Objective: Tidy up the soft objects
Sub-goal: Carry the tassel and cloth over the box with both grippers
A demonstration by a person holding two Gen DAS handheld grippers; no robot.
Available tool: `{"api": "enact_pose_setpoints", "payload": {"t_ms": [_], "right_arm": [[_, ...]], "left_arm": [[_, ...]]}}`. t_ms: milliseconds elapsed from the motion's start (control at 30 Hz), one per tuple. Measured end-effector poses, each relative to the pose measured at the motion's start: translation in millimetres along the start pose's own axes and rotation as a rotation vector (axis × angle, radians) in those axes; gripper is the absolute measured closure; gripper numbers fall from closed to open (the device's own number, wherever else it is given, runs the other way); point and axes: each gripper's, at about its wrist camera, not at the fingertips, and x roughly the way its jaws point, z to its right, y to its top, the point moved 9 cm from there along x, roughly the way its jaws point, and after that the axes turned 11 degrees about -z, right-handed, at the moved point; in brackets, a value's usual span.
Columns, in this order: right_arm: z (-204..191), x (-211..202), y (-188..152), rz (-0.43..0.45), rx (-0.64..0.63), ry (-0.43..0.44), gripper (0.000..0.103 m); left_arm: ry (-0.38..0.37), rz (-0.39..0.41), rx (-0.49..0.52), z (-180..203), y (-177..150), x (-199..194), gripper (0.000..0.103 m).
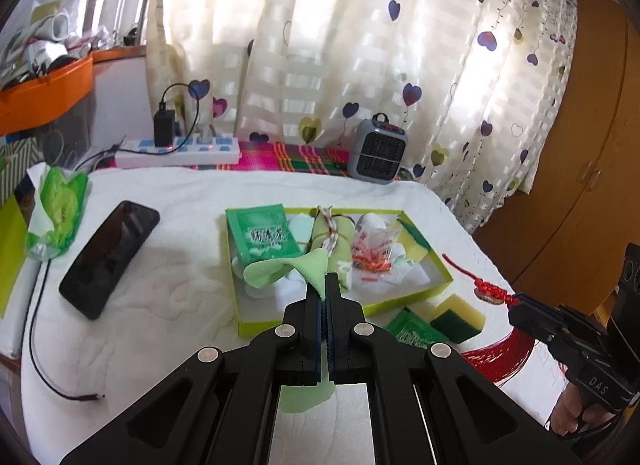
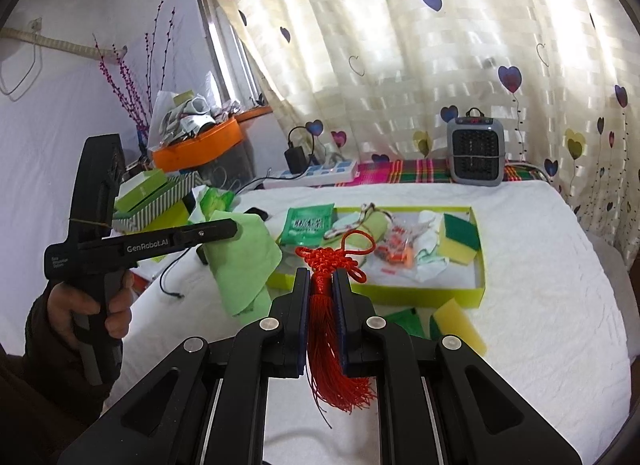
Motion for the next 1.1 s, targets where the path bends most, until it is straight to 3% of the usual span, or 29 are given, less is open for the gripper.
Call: {"api": "enact_pose_setpoints", "payload": {"t_ms": [267, 700, 1100], "right_arm": [[11, -3, 13, 0.031, 0.02, -0.018, 0.091], [39, 4, 44, 0.055, 0.064, -0.061, 0.091], [60, 32, 65, 0.041, 0.112, -0.067, 0.091]], "left_arm": [[0.0, 0.003, 0.014, 5, 10, 0, 0.101], [-0.024, 0.033, 0.017, 2, 58, 6, 0.101], [-0.054, 0.035, 0.019, 10, 90, 26, 0.101]]}}
